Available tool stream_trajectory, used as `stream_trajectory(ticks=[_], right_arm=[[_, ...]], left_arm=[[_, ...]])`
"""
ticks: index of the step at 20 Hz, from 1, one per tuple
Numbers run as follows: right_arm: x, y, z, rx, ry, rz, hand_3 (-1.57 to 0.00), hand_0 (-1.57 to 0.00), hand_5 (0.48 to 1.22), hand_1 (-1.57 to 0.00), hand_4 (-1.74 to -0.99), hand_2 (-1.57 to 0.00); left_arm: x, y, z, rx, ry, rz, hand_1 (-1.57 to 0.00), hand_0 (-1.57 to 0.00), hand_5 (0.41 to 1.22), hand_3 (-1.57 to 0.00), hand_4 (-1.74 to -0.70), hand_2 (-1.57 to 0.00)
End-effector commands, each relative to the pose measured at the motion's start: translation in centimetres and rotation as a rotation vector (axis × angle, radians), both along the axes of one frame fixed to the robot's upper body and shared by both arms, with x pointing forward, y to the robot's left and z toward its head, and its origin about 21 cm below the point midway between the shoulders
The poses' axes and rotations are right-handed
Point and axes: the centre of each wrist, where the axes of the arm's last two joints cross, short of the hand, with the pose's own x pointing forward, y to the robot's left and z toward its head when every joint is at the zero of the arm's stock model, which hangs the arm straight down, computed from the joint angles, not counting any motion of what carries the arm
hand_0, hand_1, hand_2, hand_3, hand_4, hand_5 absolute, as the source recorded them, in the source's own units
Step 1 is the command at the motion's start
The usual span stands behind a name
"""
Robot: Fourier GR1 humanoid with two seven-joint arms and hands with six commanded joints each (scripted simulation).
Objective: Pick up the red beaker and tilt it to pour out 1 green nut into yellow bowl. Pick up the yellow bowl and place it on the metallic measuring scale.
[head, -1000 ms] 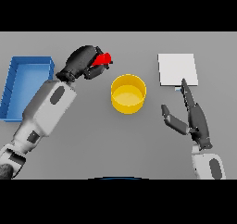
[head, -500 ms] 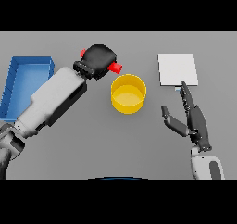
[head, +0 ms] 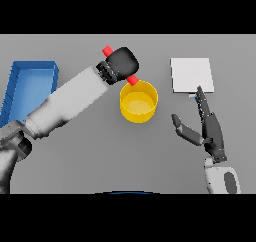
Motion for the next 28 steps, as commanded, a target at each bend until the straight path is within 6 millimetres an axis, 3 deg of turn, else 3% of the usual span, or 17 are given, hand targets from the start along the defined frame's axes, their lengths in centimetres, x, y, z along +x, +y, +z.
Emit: stream_trajectory(ticks=[1,11,18,20,22,25,28], right_arm=[[-0.2,-0.1,-0.2,0.001,-0.009,-0.001,0.00,0.00,0.578,0.00,-1.193,0.00],[-0.3,-0.1,-0.2,-0.002,-0.024,0.000,0.00,0.00,0.573,0.00,-1.132,0.00],[-0.2,-0.3,0.0,0.003,-0.039,-0.011,0.00,0.00,0.575,0.00,-1.133,0.00],[0.0,-0.2,-0.1,0.009,-0.026,-0.014,0.00,0.00,0.568,0.00,-1.137,0.00],[-0.1,0.1,-0.2,-0.001,-0.031,-0.010,0.00,0.00,0.563,0.00,-1.135,0.00],[0.3,0.3,0.3,0.007,-0.046,-0.001,0.00,0.00,0.553,0.00,-1.131,0.00],[0.3,0.6,-0.4,0.026,-0.030,0.032,0.00,0.00,0.559,0.00,-1.105,0.00]], left_arm=[[0.0,0.0,-0.2,0.038,-0.011,-0.018,-1.57,-1.57,1.220,-1.52,-1.73,-1.57],[0.1,-1.8,-0.2,0.357,-0.172,-0.211,-1.57,-1.57,1.221,-1.57,-1.73,-1.57],[0.0,-4.1,1.8,0.518,-0.314,-0.325,-1.57,-1.57,1.221,-1.57,-1.73,-1.57],[0.4,-4.8,4.3,0.552,-0.361,-0.333,-1.57,-1.57,1.221,-1.57,-1.73,-1.57],[1.4,-5.0,8.3,0.560,-0.435,-0.312,-1.57,-1.57,1.221,-1.57,-1.73,-1.57],[3.2,-3.1,13.5,0.456,-0.496,-0.195,-1.57,-1.57,1.221,-1.57,-1.72,-1.57],[4.5,-0.6,19.0,0.276,-0.513,0.010,-1.57,-1.57,1.221,-1.57,-1.73,-1.57]])
